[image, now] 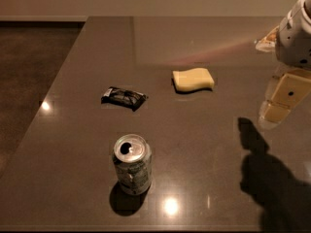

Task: Move 7up can near rxbar chocolate

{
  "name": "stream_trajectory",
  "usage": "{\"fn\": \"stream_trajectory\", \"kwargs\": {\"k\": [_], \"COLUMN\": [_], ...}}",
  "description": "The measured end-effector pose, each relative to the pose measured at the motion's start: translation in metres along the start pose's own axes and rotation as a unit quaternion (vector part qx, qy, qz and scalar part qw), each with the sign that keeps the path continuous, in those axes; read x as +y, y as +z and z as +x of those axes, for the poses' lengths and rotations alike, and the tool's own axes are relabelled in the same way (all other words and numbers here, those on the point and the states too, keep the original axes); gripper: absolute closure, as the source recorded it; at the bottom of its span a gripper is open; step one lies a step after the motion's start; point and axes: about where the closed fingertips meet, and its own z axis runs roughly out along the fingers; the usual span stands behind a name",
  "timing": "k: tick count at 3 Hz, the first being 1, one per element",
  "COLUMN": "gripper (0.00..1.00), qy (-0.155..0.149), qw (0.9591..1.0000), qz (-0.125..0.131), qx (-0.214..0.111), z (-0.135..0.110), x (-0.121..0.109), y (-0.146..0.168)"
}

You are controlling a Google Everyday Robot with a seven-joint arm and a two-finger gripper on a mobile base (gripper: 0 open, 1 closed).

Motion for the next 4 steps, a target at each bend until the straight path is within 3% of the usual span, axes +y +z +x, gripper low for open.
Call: {"fn": "stream_trajectory", "kwargs": {"k": [1, 2, 3, 4], "gripper": [0.00, 0.00, 0.00, 0.00], "qy": [-0.001, -0.013, -0.034, -0.056], "qw": [1.0000, 0.9991, 0.9941, 0.9843], "qz": [0.002, -0.008, -0.037, -0.073], "qx": [-0.003, -0.039, -0.096, -0.150], "z": [-0.002, -0.018, -0.047, -0.079], "x": [0.001, 0.016, 0.049, 0.085], "y": [-0.001, -0.001, 0.007, 0.022]}}
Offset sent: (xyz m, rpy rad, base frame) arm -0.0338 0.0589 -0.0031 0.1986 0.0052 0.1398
